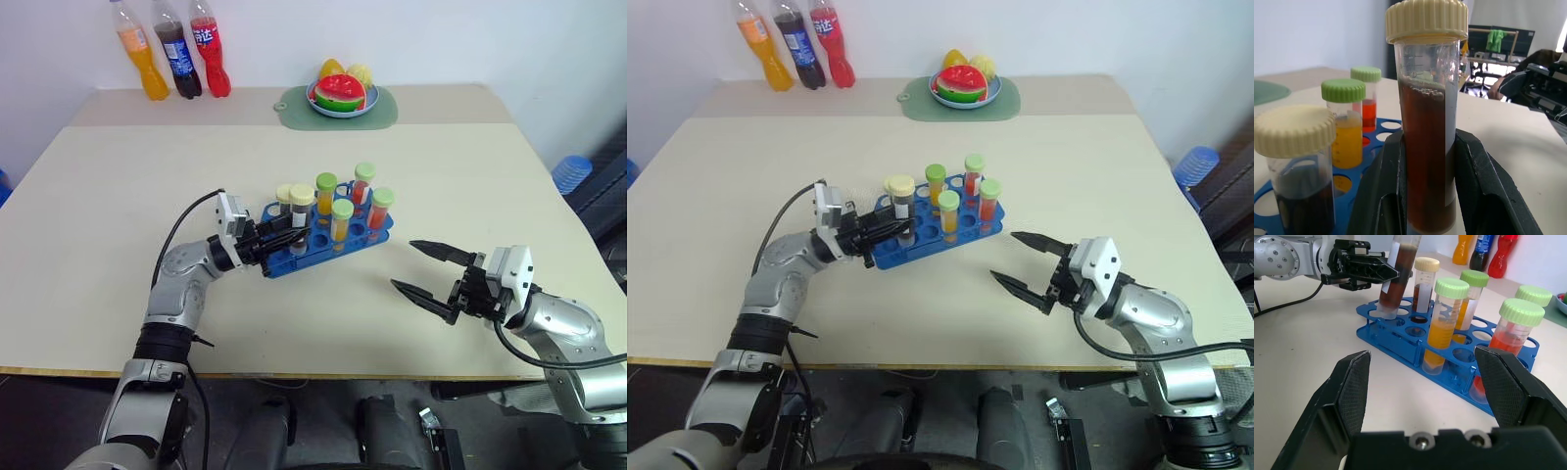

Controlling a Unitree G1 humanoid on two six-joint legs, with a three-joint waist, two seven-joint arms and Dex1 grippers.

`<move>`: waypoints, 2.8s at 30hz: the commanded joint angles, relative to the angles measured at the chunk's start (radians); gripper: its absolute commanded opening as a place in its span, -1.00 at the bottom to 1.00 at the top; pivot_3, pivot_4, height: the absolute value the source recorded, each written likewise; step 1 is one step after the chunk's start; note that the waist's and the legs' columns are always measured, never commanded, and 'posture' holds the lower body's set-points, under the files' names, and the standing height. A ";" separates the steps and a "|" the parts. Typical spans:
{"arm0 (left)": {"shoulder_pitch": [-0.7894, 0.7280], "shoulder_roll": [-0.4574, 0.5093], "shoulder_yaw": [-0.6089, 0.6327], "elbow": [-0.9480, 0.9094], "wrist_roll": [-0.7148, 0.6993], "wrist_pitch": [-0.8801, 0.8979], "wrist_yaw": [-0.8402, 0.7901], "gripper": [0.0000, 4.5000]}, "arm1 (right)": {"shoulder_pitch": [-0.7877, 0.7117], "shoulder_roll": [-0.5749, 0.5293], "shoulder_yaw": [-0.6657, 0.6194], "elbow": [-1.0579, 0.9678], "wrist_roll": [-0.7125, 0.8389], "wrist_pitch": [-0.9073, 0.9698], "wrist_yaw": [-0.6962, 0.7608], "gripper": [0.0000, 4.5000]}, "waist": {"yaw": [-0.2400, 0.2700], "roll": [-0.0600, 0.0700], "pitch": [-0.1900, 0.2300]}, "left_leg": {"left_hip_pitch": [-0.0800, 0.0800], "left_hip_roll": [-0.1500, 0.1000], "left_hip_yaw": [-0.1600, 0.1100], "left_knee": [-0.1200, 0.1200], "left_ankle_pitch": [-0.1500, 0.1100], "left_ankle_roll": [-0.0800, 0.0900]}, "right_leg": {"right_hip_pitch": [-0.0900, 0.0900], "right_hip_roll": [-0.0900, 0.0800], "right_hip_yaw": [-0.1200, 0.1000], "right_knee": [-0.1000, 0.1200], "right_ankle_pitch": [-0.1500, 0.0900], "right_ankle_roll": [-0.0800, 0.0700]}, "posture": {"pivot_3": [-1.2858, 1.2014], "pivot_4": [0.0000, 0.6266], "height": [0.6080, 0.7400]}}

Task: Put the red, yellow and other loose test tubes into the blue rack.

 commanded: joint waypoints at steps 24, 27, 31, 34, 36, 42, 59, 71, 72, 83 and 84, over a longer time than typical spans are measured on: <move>-0.083 -0.027 -0.012 0.169 0.083 -0.104 0.013 -0.67 | 0.034 -0.001 -0.024 -0.071 0.016 0.004 -0.025 0.66 | 0.000 0.000 0.000 | 0.000 0.000 0.000 0.000 0.000 0.000 | 0.000 0.000 0.000 0.000 0.000 0.000 | 0.03 -0.52 1.00; -0.087 -0.033 -0.013 0.186 0.096 -0.121 0.017 -0.67 | 0.040 -0.001 -0.025 -0.076 0.017 0.004 -0.028 0.66 | 0.001 0.000 0.000 | 0.000 0.000 0.000 0.000 0.000 0.000 | 0.001 0.000 0.000 0.000 0.000 0.000 | 0.03 -0.52 1.00; -0.088 -0.037 -0.014 0.198 0.092 -0.121 -0.005 -0.67 | 0.045 0.000 -0.025 -0.081 0.016 0.004 -0.032 0.66 | 0.004 0.000 0.000 | 0.000 0.000 0.000 0.002 0.000 0.001 | 0.002 0.000 0.000 0.000 0.000 0.000 | 0.03 -0.52 1.00; -0.081 -0.035 -0.015 0.187 0.082 -0.107 -0.028 -0.20 | 0.048 0.003 -0.021 -0.085 0.014 0.004 -0.037 0.66 | 0.004 0.000 0.000 | 0.000 0.000 0.000 0.003 -0.001 0.001 | 0.002 0.000 -0.001 0.000 0.000 0.000 | 0.03 -0.52 1.00; -0.082 -0.038 -0.007 0.197 0.100 -0.136 0.001 0.15 | 0.050 0.008 -0.014 -0.090 0.012 0.005 -0.043 0.66 | 0.004 0.000 0.000 | 0.000 0.000 0.000 0.003 -0.001 0.002 | 0.002 0.000 -0.001 0.000 0.000 0.000 | 0.03 -0.52 1.00; -0.093 -0.010 0.025 0.200 0.098 -0.173 0.021 0.98 | 0.058 0.017 0.002 -0.131 0.016 0.021 -0.066 0.66 | 0.001 0.000 0.000 | 0.000 0.000 0.000 0.003 -0.001 0.002 | 0.002 0.000 -0.001 0.000 0.000 0.000 | 0.03 -0.52 1.00; 0.057 0.065 0.115 -0.251 -0.025 0.110 0.267 0.98 | -0.020 -0.009 -0.022 -0.066 0.067 0.059 -0.005 0.66 | 0.000 0.000 0.000 | 0.000 0.000 -0.002 0.004 -0.002 0.002 | 0.002 0.000 -0.001 0.000 0.000 0.000 | 0.03 -0.52 1.00; 0.246 0.269 0.136 -0.610 -0.182 0.388 0.188 0.98 | 0.033 -0.154 -0.161 -0.074 0.142 0.153 0.094 0.66 | 0.003 0.000 0.000 | 0.000 0.001 -0.002 0.003 -0.002 0.003 | 0.002 0.000 -0.001 -0.001 0.000 0.000 | 0.03 -0.52 1.00; 0.272 0.288 0.151 -0.629 -0.206 0.398 0.168 0.98 | 0.051 -0.162 -0.179 -0.083 0.144 0.164 0.092 0.66 | 0.004 0.000 0.000 | 0.000 0.001 -0.002 0.003 -0.002 0.003 | 0.002 0.000 -0.001 -0.001 0.000 0.000 | 0.03 -0.52 1.00; 0.473 0.341 0.235 -0.757 -0.247 0.390 0.183 0.98 | 0.152 -0.172 -0.237 -0.100 0.143 0.187 0.113 0.66 | 0.006 0.001 0.000 | 0.000 0.003 -0.001 0.003 -0.003 0.004 | 0.003 -0.001 0.000 -0.002 0.000 0.000 | 0.03 -0.52 1.00; 0.486 0.345 0.233 -0.762 -0.243 0.389 0.180 0.98 | 0.145 -0.173 -0.235 -0.093 0.142 0.187 0.117 0.66 | 0.006 0.001 0.000 | 0.000 0.003 -0.001 0.003 -0.003 0.004 | 0.003 -0.001 0.000 -0.002 0.000 0.000 | 0.03 -0.52 1.00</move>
